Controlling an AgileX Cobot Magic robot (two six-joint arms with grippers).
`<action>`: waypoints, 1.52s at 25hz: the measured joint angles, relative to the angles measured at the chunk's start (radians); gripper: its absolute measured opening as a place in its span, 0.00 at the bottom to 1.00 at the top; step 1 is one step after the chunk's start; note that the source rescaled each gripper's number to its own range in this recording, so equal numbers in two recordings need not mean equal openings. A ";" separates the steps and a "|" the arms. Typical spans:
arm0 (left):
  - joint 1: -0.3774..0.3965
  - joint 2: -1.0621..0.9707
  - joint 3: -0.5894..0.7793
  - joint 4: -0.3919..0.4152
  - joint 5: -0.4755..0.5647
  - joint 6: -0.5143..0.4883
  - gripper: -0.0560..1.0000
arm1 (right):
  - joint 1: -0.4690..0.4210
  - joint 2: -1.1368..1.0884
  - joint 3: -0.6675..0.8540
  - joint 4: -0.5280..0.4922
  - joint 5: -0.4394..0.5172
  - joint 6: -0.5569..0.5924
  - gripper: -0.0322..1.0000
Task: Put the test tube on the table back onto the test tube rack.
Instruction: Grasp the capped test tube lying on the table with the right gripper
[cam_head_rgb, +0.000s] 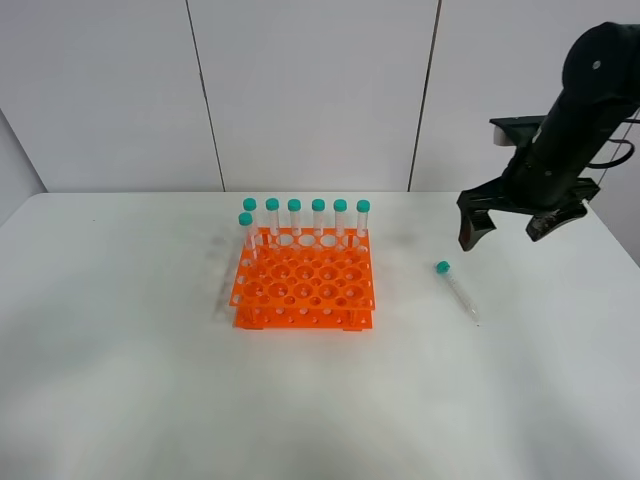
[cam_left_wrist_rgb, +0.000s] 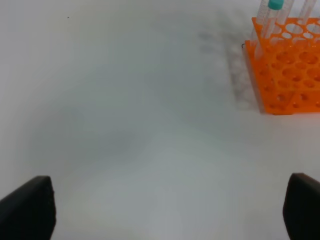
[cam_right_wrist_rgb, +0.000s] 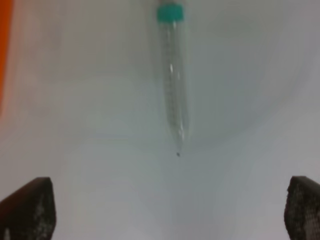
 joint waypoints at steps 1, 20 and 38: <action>0.000 0.000 0.000 0.000 0.000 0.000 1.00 | 0.003 0.025 -0.014 0.001 -0.009 0.000 1.00; 0.000 0.000 0.000 0.000 0.000 0.000 1.00 | -0.026 0.343 -0.030 0.005 -0.112 -0.019 0.98; 0.000 0.000 0.000 0.000 0.000 0.000 1.00 | -0.026 0.354 -0.030 0.010 -0.108 -0.042 0.84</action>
